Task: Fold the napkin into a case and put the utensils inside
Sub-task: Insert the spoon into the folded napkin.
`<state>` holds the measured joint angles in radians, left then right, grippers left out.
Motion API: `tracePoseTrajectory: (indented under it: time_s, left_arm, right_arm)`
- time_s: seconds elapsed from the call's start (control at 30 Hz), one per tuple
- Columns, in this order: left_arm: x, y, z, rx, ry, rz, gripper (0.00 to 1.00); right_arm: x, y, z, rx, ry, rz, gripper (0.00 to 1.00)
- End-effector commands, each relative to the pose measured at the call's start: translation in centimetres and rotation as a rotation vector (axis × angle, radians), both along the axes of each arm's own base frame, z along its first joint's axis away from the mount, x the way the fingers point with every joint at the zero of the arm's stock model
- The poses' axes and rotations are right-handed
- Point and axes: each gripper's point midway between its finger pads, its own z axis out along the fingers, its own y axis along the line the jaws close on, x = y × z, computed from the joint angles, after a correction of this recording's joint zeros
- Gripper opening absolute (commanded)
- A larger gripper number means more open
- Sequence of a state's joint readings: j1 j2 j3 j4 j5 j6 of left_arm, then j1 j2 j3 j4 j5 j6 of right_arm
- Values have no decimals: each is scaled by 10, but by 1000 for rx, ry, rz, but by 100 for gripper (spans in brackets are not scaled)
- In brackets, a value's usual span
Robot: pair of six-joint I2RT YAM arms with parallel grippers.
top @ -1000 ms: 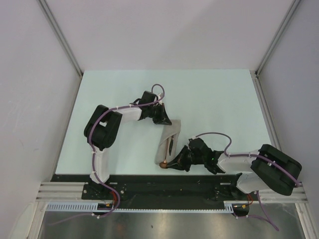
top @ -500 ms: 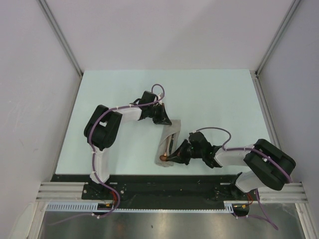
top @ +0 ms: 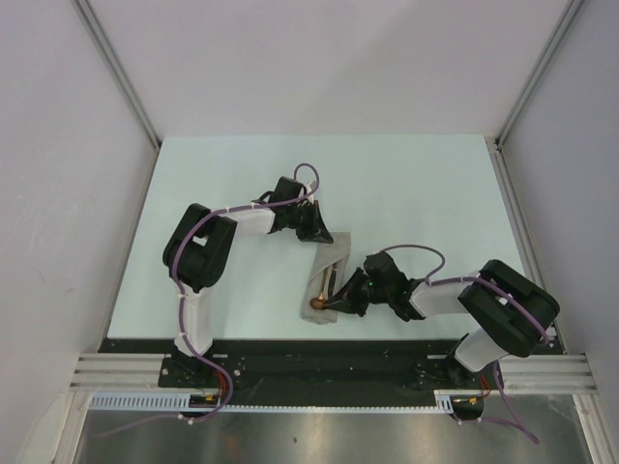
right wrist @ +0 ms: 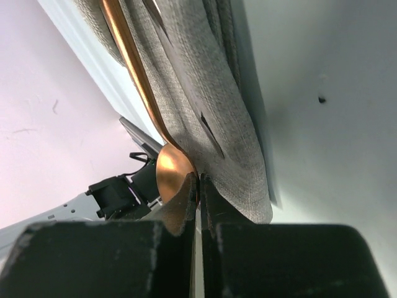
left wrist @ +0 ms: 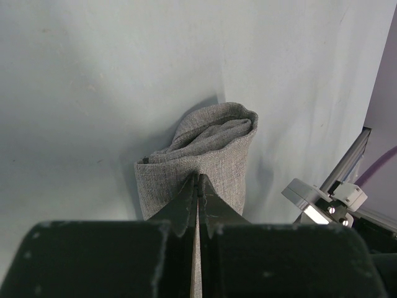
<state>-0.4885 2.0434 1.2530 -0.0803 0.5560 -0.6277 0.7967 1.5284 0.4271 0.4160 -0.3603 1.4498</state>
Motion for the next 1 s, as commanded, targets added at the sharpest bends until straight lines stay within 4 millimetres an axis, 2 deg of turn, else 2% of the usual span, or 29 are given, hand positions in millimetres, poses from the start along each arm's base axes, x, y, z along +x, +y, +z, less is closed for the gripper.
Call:
tracePoseTrajectory:
  time_s: [0.0,0.17,0.33,0.83,0.93,0.97]
  left_arm:
    - [-2,-6,34,-55,-45,-20,1]
    - [0,-9,52,-83,-73,-29,6]
    - [0,-10,56,-81,-75,-33,11]
    - [0,-9,64,-89,-88,-35,11]
    - [0,-10,69,-95,-94,-37,13]
    - [-1,-9,68,-95,-92,-38,14]
  right_arm:
    - [18,10,14,41,-71,-5,0]
    - [23,8,9,27,-76,-14,0]
    - [29,6,6,19,-83,-19,0]
    - [41,8,6,23,-88,-31,0]
    - [40,10,11,28,-86,-30,10]
    - [39,10,11,26,-87,-28,21]
